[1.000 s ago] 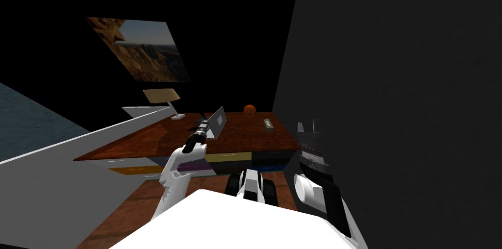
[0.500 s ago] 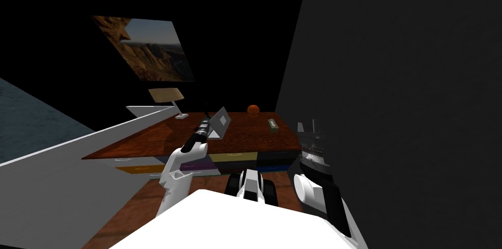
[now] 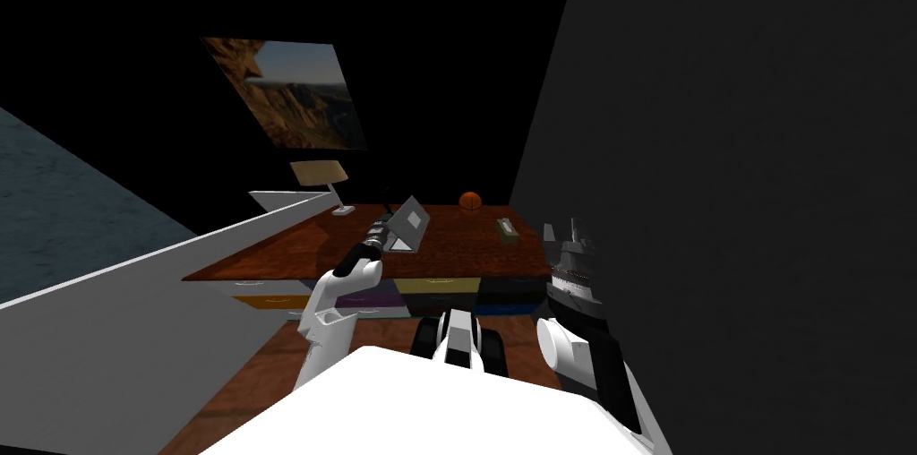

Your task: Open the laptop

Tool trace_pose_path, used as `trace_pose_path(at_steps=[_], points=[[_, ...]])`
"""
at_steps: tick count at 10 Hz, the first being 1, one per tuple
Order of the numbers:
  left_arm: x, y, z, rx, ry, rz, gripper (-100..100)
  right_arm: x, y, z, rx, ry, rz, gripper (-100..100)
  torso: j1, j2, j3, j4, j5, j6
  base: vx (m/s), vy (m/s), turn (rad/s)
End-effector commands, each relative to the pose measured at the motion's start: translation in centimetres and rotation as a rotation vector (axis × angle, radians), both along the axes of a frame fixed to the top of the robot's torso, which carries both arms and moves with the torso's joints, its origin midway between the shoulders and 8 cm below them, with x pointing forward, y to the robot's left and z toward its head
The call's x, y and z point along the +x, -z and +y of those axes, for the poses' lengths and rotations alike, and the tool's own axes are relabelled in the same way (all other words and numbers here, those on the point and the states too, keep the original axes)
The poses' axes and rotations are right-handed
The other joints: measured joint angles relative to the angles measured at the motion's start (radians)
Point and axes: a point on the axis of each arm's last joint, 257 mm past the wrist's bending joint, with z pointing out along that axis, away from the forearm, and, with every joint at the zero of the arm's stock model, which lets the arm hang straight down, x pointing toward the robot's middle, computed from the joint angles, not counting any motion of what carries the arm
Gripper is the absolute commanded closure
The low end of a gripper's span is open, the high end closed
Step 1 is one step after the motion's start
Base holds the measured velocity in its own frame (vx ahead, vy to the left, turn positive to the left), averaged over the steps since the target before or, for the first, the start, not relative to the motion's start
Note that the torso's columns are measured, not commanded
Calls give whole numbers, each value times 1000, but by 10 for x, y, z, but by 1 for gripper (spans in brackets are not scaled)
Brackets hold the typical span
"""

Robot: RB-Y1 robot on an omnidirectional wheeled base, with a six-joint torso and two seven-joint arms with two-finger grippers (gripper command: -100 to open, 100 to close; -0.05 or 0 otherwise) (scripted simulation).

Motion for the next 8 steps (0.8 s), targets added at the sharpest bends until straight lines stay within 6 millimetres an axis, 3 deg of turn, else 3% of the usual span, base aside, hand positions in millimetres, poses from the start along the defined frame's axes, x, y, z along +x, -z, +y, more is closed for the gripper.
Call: trace_pose_path(at_steps=[1, 5, 6, 8], points=[[9, 24, -10, -122, 14, 5, 100, 0, 0, 0, 0, 0, 0, 0, 1, -3, -2, -1, 0, 0, -8, 102, 51], [20, 48, -25, -289, 30, -5, 100, 0, 0, 0, 0, 0, 0, 0, -2, -1, -1, -1, 0, 1, -16, 95, 46], [15, 37, -18, -250, 25, -19, 100, 0, 0, 0, 0, 0, 0, 0, -3, -1, -1, -1, -1, 2, -9, 47, 16], [23, 57, -28, -340, 38, -25, 100, 0, 0, 0, 0, 0, 0, 0, -6, 2, 0, 3, -5, 0, -8, 58, 38]])
